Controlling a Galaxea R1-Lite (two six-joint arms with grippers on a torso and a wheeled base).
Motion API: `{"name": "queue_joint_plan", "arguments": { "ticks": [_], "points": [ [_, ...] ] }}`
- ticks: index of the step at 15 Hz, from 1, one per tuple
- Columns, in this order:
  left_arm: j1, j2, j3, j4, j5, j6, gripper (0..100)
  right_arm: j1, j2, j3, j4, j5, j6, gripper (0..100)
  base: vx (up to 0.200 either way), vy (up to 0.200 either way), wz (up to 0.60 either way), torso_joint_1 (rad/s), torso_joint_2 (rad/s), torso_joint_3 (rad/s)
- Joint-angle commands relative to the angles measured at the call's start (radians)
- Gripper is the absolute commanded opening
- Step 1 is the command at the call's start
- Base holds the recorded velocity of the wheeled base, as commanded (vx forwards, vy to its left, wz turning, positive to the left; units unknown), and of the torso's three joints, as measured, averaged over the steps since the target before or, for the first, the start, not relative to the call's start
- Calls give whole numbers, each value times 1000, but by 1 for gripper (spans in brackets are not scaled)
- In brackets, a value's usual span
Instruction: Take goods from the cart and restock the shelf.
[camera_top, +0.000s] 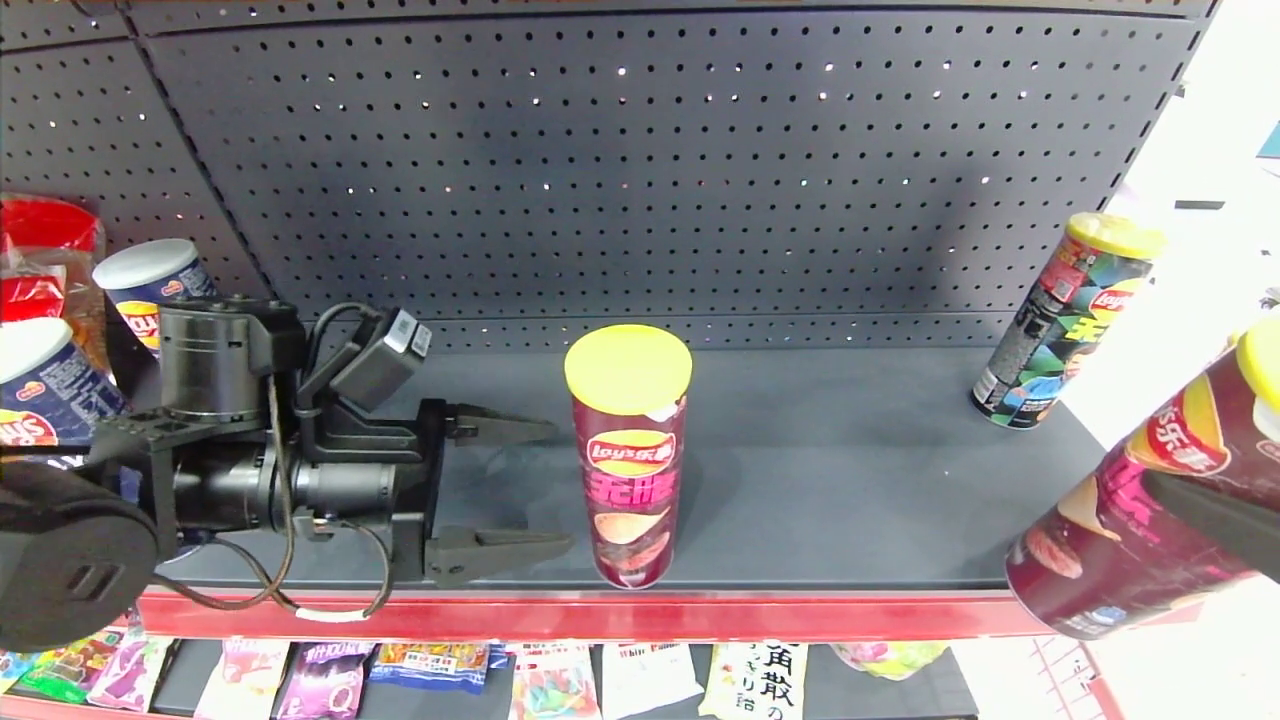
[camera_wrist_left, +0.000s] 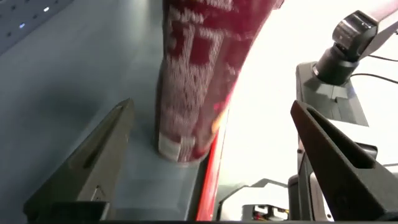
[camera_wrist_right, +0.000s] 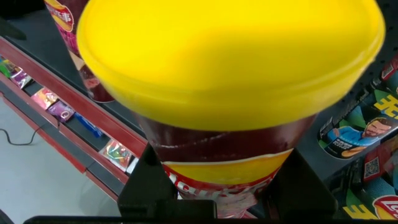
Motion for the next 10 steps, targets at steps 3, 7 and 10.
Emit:
{"name": "queue_joint_plan", "arguments": {
  "ticks": [3, 7, 10],
  "points": [
    [69, -109, 58, -2, 23, 8, 100, 4, 2, 1, 0, 2, 0, 0, 0, 0, 0, 0, 0, 0],
    [89, -235, 139, 0, 312, 1, 100, 5, -4, 15, -2, 2, 0, 0, 0, 0, 0, 0, 0, 0],
    [87, -303, 147, 0, 559, 4, 100, 5, -11, 24, -2, 2, 1, 0, 0, 0, 0, 0, 0, 0]
  ]
}}
